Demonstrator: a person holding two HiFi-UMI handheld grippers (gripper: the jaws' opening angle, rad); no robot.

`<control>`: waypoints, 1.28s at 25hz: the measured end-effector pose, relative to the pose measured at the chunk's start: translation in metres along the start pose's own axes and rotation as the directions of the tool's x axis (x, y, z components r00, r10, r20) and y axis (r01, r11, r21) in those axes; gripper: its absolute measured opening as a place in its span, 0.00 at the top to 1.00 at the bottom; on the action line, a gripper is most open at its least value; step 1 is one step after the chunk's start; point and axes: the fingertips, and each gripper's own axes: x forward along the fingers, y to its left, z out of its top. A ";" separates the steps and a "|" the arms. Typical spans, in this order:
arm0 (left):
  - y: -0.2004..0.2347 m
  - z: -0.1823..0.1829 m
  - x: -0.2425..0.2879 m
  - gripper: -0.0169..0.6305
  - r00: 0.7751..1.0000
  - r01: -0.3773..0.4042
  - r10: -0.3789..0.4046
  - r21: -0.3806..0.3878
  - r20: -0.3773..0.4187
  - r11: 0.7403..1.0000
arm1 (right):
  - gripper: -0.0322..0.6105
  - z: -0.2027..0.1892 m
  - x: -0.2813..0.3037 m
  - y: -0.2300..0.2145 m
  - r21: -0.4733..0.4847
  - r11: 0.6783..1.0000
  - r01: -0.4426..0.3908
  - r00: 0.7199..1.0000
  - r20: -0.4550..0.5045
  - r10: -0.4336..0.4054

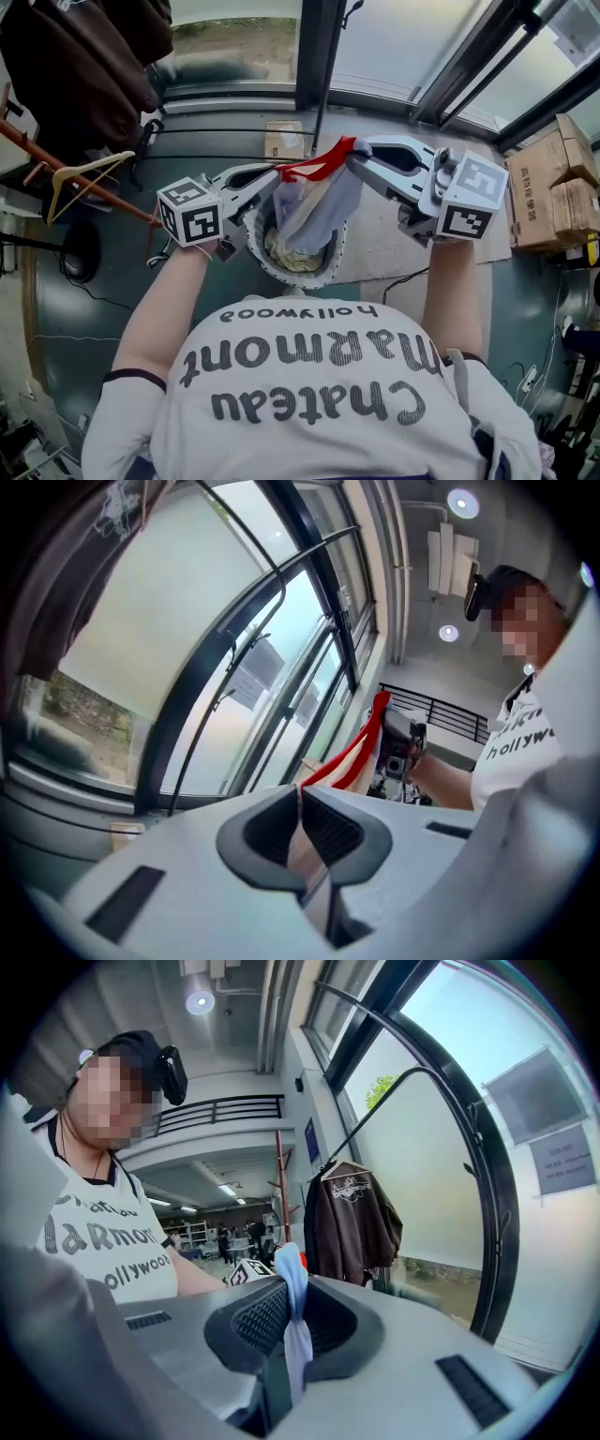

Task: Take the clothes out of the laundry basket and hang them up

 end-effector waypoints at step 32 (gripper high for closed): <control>-0.079 0.113 -0.583 0.95 0.491 -0.793 0.659 -0.022 0.570 0.609 | 0.88 0.067 0.403 0.280 -0.121 0.959 -0.257 0.964 0.040 0.263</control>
